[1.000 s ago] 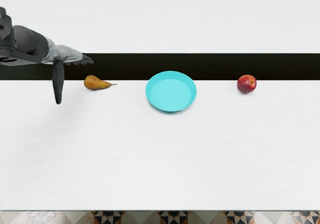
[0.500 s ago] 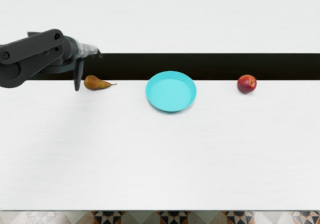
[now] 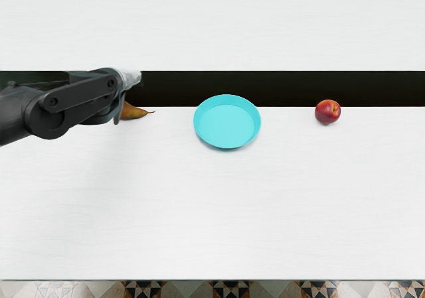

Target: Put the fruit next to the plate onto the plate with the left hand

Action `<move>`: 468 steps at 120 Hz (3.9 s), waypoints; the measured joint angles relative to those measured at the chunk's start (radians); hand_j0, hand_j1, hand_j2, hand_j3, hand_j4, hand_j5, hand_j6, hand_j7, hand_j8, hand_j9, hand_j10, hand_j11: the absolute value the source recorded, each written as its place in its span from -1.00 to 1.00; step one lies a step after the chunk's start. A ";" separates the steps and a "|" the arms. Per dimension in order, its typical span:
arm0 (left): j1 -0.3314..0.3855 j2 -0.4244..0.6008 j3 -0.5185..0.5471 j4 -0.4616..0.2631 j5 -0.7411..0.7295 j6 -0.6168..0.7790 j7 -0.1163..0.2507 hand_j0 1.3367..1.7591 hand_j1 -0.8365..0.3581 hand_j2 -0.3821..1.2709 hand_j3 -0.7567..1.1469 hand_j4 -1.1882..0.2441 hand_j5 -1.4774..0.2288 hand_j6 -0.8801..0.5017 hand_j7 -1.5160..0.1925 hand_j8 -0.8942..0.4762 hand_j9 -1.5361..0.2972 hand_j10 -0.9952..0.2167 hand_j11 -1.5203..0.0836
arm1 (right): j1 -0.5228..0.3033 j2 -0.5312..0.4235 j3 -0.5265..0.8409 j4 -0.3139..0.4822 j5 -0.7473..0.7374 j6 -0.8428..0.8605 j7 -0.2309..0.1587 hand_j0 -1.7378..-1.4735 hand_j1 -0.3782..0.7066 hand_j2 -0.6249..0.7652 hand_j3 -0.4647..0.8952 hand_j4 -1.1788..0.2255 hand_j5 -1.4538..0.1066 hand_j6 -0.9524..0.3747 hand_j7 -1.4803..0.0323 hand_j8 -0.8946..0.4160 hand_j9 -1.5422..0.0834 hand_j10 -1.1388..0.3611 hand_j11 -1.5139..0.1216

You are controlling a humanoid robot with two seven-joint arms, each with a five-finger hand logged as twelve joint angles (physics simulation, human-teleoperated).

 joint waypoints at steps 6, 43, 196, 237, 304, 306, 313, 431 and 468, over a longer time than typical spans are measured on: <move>0.001 0.000 0.000 0.002 -0.005 0.002 0.000 0.52 0.46 -0.47 -0.21 0.29 0.33 -0.11 0.38 -0.08 0.31 0.21 0.47 | 0.000 0.000 0.000 0.000 0.000 0.000 0.000 -0.40 -0.88 -0.11 -0.32 0.64 0.81 0.39 0.91 0.32 0.85 0.48 0.80; 0.020 0.000 0.005 0.013 -0.023 0.004 -0.002 0.52 0.43 -0.47 -0.21 0.27 0.31 -0.13 0.35 -0.11 0.28 0.18 0.44 | -0.001 0.000 0.000 -0.006 0.000 0.000 0.000 -0.40 -0.88 -0.11 -0.32 0.64 0.81 0.39 0.91 0.32 0.85 0.48 0.80; 0.028 -0.051 0.064 0.132 -0.049 0.024 -0.102 0.52 0.12 -0.43 -0.21 0.05 0.07 -0.35 0.12 -0.33 0.06 -0.07 0.20 | -0.006 0.000 0.001 -0.006 0.001 0.000 0.000 -0.40 -0.88 -0.11 -0.32 0.64 0.81 0.39 0.91 0.32 0.85 0.48 0.80; 0.037 -0.051 0.072 0.132 -0.048 0.033 -0.102 0.52 -0.05 -0.41 -0.21 -0.07 -0.05 -0.48 -0.01 -0.44 -0.06 -0.21 0.06 | -0.006 0.000 0.001 -0.006 0.001 0.000 0.000 -0.40 -0.88 -0.11 -0.32 0.64 0.81 0.39 0.91 0.32 0.85 0.48 0.80; 0.040 -0.056 0.096 0.114 -0.037 0.033 -0.085 0.52 -0.19 -0.15 -0.30 -0.18 -0.22 -0.48 -0.26 -0.44 -0.29 -0.45 -0.21 | -0.006 0.000 0.002 -0.006 0.002 0.000 0.000 -0.40 -0.88 -0.11 -0.32 0.64 0.81 0.39 0.91 0.32 0.85 0.48 0.80; 0.039 -0.056 0.095 0.111 -0.038 0.034 -0.083 0.52 -0.19 -0.14 -0.29 -0.18 -0.23 -0.49 -0.26 -0.43 -0.30 -0.45 -0.21 | -0.006 0.000 0.002 -0.006 0.002 0.000 0.000 -0.40 -0.88 -0.11 -0.32 0.64 0.81 0.39 0.91 0.32 0.85 0.48 0.80; 0.035 -0.055 0.094 0.096 -0.043 0.034 -0.072 0.52 -0.19 -0.15 -0.27 -0.19 -0.26 -0.50 -0.28 -0.41 -0.31 -0.45 -0.23 | -0.006 0.000 0.002 -0.006 0.002 0.000 0.000 -0.40 -0.88 -0.11 -0.32 0.64 0.81 0.39 0.91 0.32 0.85 0.48 0.80; -0.169 -0.176 0.021 -0.033 -0.235 -0.006 0.000 0.52 -0.28 0.05 -0.21 -0.24 -0.41 -0.50 -0.34 -0.41 -0.35 -0.36 -0.26 | -0.006 0.000 0.002 -0.006 0.002 0.000 0.000 -0.40 -0.88 -0.11 -0.32 0.64 0.81 0.39 0.91 0.32 0.85 0.48 0.80; -0.156 -0.257 0.015 0.028 -0.226 0.014 -0.001 0.52 -0.28 0.04 -0.21 -0.24 -0.40 -0.50 -0.34 -0.41 -0.34 -0.37 -0.26 | -0.006 0.000 0.003 -0.006 0.002 0.000 0.000 -0.40 -0.88 -0.11 -0.32 0.64 0.81 0.39 0.91 0.32 0.85 0.48 0.80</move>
